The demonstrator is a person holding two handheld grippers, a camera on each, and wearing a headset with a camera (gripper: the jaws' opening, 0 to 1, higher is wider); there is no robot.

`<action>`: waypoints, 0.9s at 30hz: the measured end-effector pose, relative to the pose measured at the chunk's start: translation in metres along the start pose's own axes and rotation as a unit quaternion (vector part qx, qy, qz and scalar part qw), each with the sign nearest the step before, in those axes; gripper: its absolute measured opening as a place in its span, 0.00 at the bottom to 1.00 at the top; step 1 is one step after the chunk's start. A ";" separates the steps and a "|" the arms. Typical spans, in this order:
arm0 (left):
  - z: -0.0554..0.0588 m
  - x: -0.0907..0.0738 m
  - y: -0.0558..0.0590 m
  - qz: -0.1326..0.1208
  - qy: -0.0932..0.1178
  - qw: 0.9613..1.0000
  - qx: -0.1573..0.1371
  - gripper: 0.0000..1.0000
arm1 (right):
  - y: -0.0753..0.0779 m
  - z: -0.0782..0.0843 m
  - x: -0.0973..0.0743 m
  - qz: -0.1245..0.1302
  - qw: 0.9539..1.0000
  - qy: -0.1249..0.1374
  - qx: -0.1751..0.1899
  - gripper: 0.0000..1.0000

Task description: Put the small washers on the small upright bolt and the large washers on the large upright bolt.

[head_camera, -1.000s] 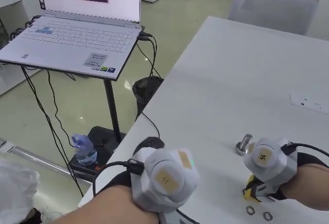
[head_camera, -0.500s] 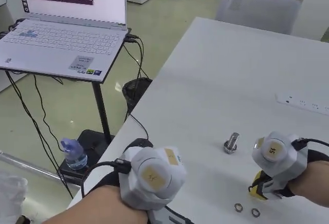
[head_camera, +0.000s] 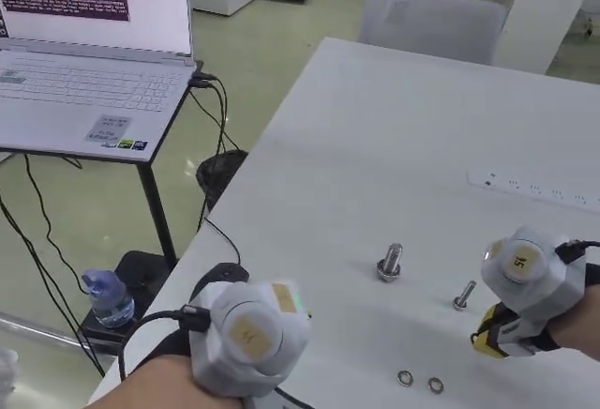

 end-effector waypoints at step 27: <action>0.001 -0.002 -0.011 -0.008 0.011 1.000 -0.010 0.86 | 0.057 -0.032 -0.021 0.034 0.999 0.009 -0.003 0.12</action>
Point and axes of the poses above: the centre of the closed fingertips' face, and the gripper's own axes: x roughly forward along the fingers, y roughly to its right, z roughly out of its underside, the point moved 2 cm from there along -x, roughly backward along the fingers, and after that the axes turned 11 degrees about -x, right-handed, at the moved point
